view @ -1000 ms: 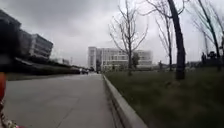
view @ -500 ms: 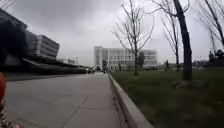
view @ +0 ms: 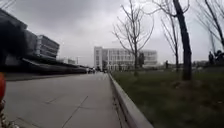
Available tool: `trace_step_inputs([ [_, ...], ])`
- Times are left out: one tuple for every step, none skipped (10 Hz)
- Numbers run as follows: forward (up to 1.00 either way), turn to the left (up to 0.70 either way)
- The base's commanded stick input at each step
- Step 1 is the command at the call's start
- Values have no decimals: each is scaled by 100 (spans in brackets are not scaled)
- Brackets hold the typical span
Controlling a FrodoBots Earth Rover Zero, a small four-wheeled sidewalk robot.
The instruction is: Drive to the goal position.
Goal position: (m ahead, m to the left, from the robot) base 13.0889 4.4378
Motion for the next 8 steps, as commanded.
trace_step_inputs([
  [70, 0],
  [70, 0],
  [70, 0],
  [70, 0],
  [70, 0],
  [70, 0],
  [70, 0],
  [70, 0],
])
